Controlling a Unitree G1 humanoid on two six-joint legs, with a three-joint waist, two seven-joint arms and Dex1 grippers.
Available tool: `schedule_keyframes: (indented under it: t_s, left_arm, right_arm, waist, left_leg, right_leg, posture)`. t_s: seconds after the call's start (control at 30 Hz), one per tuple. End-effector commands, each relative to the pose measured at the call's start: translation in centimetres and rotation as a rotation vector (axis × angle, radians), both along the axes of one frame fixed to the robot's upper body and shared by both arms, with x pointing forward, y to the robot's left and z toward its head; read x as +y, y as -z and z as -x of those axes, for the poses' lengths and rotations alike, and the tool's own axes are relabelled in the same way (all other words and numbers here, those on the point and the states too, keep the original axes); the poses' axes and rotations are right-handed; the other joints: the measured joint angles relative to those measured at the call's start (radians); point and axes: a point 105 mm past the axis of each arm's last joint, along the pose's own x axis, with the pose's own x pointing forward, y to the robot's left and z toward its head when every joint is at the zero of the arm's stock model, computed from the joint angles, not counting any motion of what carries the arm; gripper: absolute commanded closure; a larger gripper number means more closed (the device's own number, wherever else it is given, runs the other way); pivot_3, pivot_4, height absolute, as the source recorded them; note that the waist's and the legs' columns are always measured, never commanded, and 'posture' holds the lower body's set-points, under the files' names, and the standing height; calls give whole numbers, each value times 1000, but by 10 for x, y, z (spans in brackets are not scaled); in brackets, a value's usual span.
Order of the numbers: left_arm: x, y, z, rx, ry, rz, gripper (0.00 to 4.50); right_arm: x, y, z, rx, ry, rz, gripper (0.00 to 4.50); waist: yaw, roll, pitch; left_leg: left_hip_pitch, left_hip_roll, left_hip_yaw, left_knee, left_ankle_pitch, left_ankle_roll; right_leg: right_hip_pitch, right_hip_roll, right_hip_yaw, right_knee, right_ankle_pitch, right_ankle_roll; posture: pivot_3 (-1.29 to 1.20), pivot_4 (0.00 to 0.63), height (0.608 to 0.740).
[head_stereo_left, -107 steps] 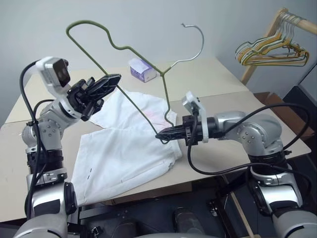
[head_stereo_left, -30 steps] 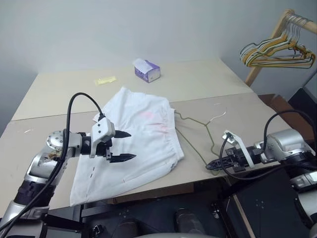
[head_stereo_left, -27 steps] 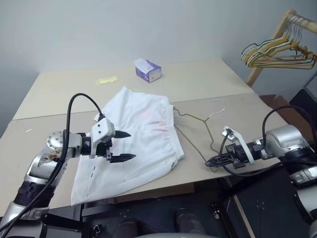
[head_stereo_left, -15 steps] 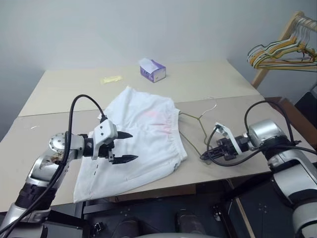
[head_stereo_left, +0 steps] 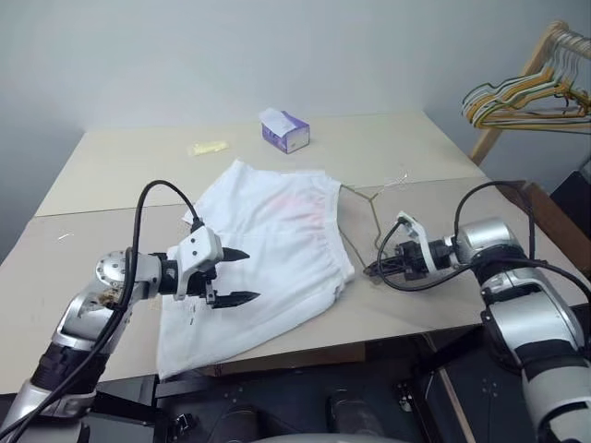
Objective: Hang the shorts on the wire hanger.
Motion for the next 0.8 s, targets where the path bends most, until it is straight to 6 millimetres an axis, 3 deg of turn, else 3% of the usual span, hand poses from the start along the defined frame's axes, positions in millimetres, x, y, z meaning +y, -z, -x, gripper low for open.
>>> schedule_keyframes:
  t_s: [0.03, 0.13, 0.3, 0.47, 0.63, 0.7, 0.8]
  left_arm:
    - [-3, -9, -1, -35, 13, 14, 44]
    - [-2, -11, -1, -40, 29, 8, 44]
    - [2, -21, -4, -80, 53, 8, 44]
    - [10, -72, -18, -230, 67, 139, 44]
    - [21, -116, -38, -364, 36, 186, 44]
    - [26, -124, -49, -397, 16, 153, 44]
    - [32, -118, -61, -413, 20, 53, 44]
  right_arm:
    - [9, -18, -11, -233, -55, 8, 4500]
    - [17, -22, -13, -432, -137, 93, 4500]
    - [28, -37, -14, -618, -225, 164, 4500]
    - [39, -56, -17, -759, -337, 245, 4500]
    - [48, -57, -18, -855, -474, 396, 4500]
    - [57, -59, -17, -869, -507, 405, 4500]
    - [64, -58, -16, -891, -561, 455, 4500]
  waist:
    - [0, 0, 0]
    - [-1, 0, 0]
    - [-12, 0, 0]
    - [-13, 0, 0]
    - [-15, 0, 0]
    - [-15, 0, 0]
    - [-16, 0, 0]
  left_leg:
    - [0, 0, 0, 0, 0, 0]
    - [0, 0, 0, 0, 0, 0]
    - [0, 0, 0, 0, 0, 0]
    - [0, 0, 0, 0, 0, 0]
    - [0, 0, 0, 0, 0, 0]
    - [0, 0, 0, 0, 0, 0]
    - [0, 0, 0, 0, 0, -1]
  right_leg:
    - [0, 0, 0, 0, 0, 0]
    - [0, 0, 0, 0, 0, 0]
    - [0, 0, 0, 0, 0, 0]
    - [0, 0, 0, 0, 0, 0]
    - [0, 0, 0, -1, 0, 0]
    - [0, 0, 0, 0, 0, 0]
    - [0, 0, -1, 0, 0, 0]
  posture:
    - [-4, 0, 740]
    - [-14, 0, 740]
    - [-20, 0, 740]
    - [-33, 0, 740]
    - [-37, 0, 740]
    - [-34, 0, 740]
    - [-31, 0, 740]
